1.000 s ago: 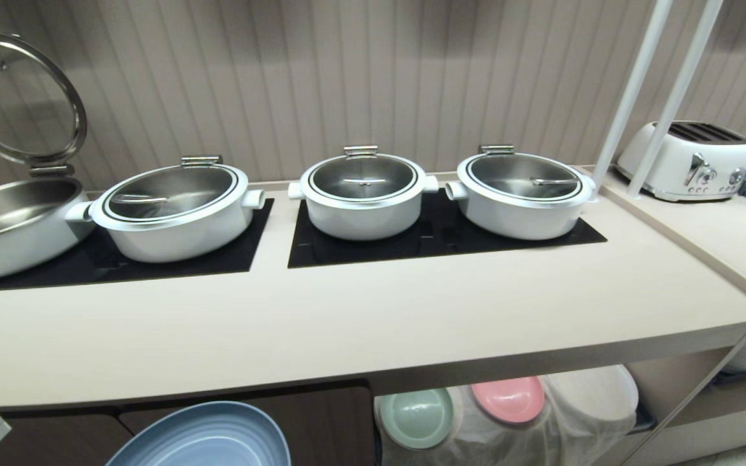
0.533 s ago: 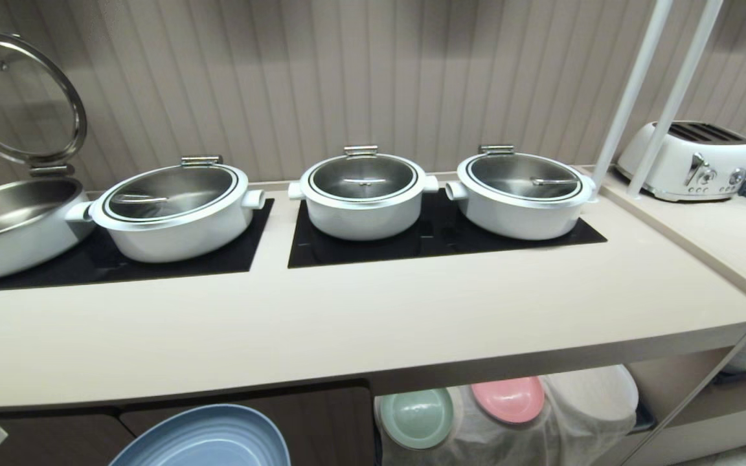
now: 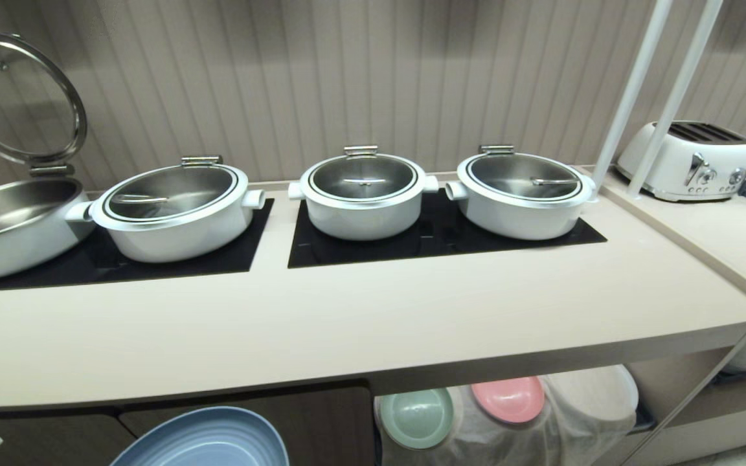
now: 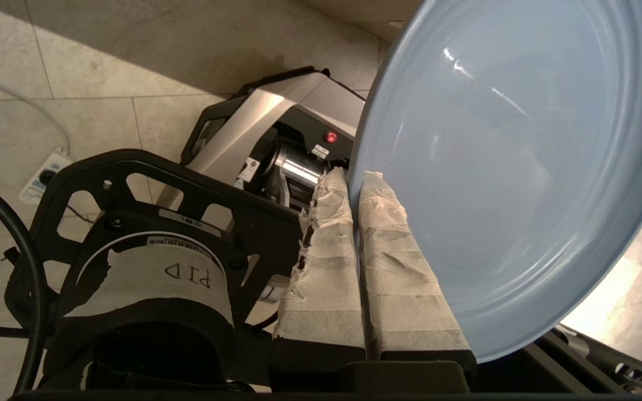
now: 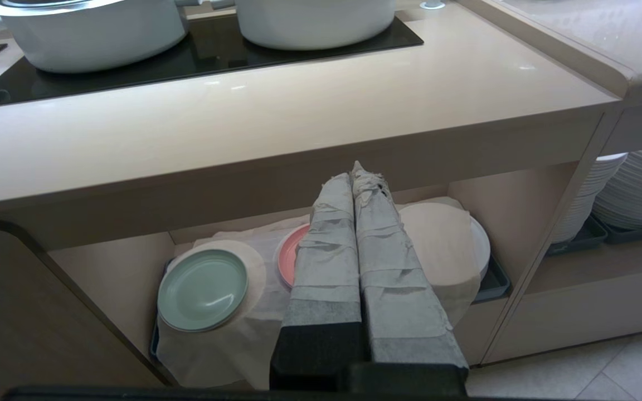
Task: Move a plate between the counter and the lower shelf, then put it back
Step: Put the plate in the cupboard
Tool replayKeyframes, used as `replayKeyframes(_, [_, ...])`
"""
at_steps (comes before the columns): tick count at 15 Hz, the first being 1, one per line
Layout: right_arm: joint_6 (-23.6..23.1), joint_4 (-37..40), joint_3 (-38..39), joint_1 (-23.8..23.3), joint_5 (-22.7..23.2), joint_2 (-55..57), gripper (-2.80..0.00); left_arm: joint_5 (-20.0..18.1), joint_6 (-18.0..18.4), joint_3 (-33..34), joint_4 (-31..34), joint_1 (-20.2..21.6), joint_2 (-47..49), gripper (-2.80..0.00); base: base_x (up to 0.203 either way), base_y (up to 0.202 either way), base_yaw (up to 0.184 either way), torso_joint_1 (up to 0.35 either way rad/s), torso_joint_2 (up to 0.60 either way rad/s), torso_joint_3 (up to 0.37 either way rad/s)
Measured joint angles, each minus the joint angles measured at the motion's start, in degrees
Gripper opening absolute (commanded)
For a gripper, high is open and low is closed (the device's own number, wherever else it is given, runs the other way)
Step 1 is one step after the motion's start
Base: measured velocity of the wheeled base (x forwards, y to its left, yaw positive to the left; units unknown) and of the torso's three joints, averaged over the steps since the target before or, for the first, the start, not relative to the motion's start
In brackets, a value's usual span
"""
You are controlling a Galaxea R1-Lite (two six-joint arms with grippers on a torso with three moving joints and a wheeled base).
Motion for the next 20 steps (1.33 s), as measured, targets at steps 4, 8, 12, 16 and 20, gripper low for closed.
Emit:
replayKeyframes(4, [0.0,0.0,0.0,0.0,0.0,0.0,-2.80,0.0,0.0,0.0,0.1,0.0,-0.4,-2.80,0.000,0.000,0.000,0.000,0.00,0.000])
replayKeyframes(8, [0.0,0.0,0.0,0.0,0.0,0.0,-2.80,0.0,0.0,0.1,0.1,0.0,-0.6,-2.80,0.000,-0.025,0.001,0.001,0.00,0.000])
replayKeyframes(12, [0.0,0.0,0.0,0.0,0.0,0.0,-2.80,0.0,0.0,0.1,0.0,-0.1,-0.7,-2.80,0.000,-0.186,0.001,0.000,0.00,0.003])
replayKeyframes(16, [0.0,0.0,0.0,0.0,0.0,0.0,-2.80,0.0,0.0,0.5,0.0,-0.1,-0.7,-2.80,0.000,-0.194,-0.001,0.001,0.00,0.003])
replayKeyframes(20, [0.0,0.0,0.0,0.0,0.0,0.0,-2.80,0.0,0.0,0.6,0.1,-0.1,-0.7,-2.80,0.000,-0.195,0.002,0.004,0.00,0.003])
